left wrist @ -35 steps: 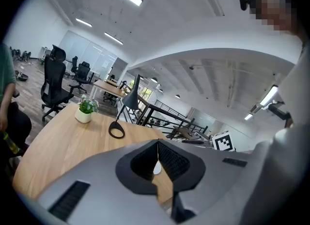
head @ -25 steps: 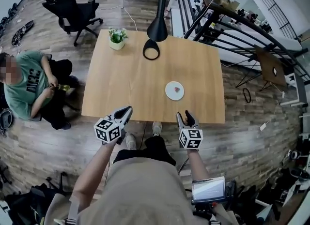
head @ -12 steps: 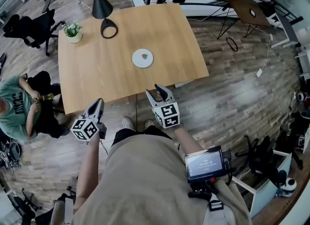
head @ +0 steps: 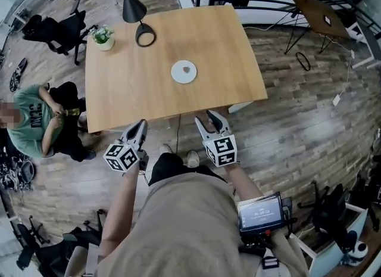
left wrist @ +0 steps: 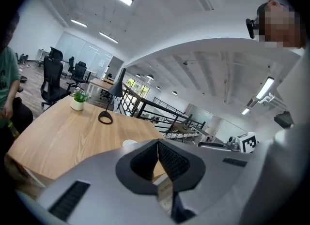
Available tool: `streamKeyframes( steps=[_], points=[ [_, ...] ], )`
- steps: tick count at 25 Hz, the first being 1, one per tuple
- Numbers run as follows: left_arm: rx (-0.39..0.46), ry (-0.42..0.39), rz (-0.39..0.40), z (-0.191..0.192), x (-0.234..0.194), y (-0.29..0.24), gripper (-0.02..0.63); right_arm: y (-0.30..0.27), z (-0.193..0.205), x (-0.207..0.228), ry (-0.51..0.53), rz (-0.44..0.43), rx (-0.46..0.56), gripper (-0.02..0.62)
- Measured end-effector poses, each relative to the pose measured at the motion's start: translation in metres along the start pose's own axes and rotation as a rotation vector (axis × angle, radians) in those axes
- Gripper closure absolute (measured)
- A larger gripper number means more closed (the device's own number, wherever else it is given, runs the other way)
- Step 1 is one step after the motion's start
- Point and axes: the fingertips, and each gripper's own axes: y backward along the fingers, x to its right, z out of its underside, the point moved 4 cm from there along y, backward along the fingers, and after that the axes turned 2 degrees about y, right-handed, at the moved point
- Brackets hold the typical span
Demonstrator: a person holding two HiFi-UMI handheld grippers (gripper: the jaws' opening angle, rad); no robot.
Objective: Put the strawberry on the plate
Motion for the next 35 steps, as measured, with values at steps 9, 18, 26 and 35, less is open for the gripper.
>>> streamKeyframes(
  steps=[9,18,26,35],
  points=[
    [0.034,0.018,-0.062,0.008,0.014,0.037,0.604,-0.001,-0.010,-0.004,0.013,-0.058,0.025,0.416],
    [0.029,0.006,-0.044,0.004,0.017,0.028,0.604,0.011,-0.009,0.011,0.004,-0.037,0.018,0.416],
    [0.010,0.007,-0.046,0.000,-0.004,0.049,0.604,-0.002,-0.006,-0.013,-0.031,-0.026,0.017,0.416],
    [0.012,0.009,-0.044,-0.003,-0.007,0.050,0.603,-0.011,-0.012,-0.027,-0.004,-0.052,0.017,0.417]
  ],
)
